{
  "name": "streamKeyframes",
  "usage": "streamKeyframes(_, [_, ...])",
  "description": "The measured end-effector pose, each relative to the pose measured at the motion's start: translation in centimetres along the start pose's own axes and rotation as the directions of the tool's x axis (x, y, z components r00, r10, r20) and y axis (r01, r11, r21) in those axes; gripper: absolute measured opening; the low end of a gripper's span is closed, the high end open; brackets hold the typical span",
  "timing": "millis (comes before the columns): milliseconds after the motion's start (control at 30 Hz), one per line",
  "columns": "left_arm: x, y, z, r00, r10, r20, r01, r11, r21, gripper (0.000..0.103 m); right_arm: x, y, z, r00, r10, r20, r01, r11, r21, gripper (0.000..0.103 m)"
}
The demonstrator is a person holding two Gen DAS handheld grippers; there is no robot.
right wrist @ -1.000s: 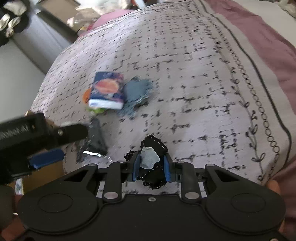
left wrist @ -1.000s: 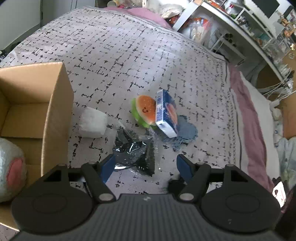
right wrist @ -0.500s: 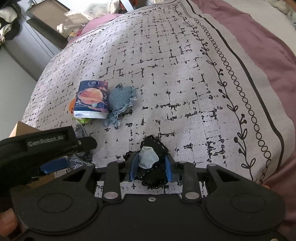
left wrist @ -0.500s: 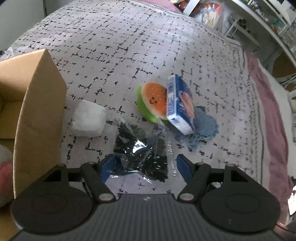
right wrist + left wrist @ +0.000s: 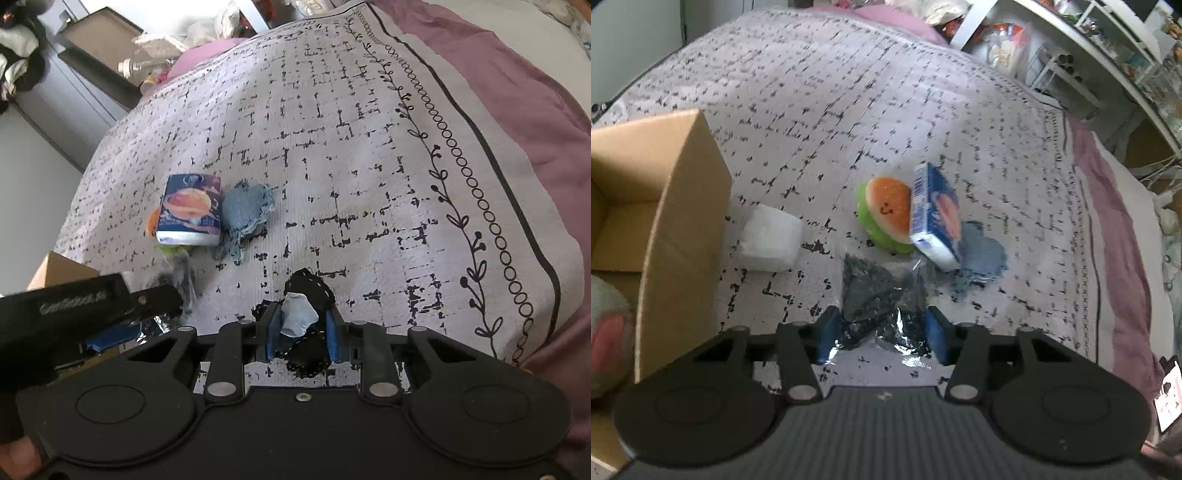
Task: Organize soft objects
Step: 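Grasp the black plastic bag with the left tool while the right tool holds the scrunchie, then carry both items over the box and release them inside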
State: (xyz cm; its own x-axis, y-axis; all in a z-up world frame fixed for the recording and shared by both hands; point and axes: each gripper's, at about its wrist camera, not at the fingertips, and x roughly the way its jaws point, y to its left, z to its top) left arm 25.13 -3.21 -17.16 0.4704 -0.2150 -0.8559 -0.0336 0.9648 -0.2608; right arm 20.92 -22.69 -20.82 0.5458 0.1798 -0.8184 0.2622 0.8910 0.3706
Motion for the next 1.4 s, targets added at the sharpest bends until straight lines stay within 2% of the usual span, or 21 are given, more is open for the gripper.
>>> streamKeyframes(133, [-1.5,-0.1,-0.3,1.0,-0.02,0.015,0.02,1.0,-0.006,0.045,-1.1,0.4,-0.1,1.0,0.015,0.028,-0.015,1.0,-0.009,0.025])
streamKeyframes(733, [-9.0,1.2,-1.0,0.994,-0.047,0.101,0.047,0.999,0.005,0.042,-5.4,2.7,-0.2,0.989,0.109,0.1,-0.102,0.993,-0.067,0.025])
streamKeyframes(1067, [-11.5,3.2,-1.1,0.989,-0.055,0.136,0.058,0.998,-0.019,0.035,-7.3,4.9,0.2,0.982,0.136,0.135,-0.124,0.988,-0.094,0.025])
streamKeyframes(1400, [-14.1,5.3,-0.3,0.981,-0.05,0.187,0.056,0.998,-0.025,0.032,-8.6,8.1,0.3,0.972,0.184,0.149,-0.164,0.977,-0.134,0.025])
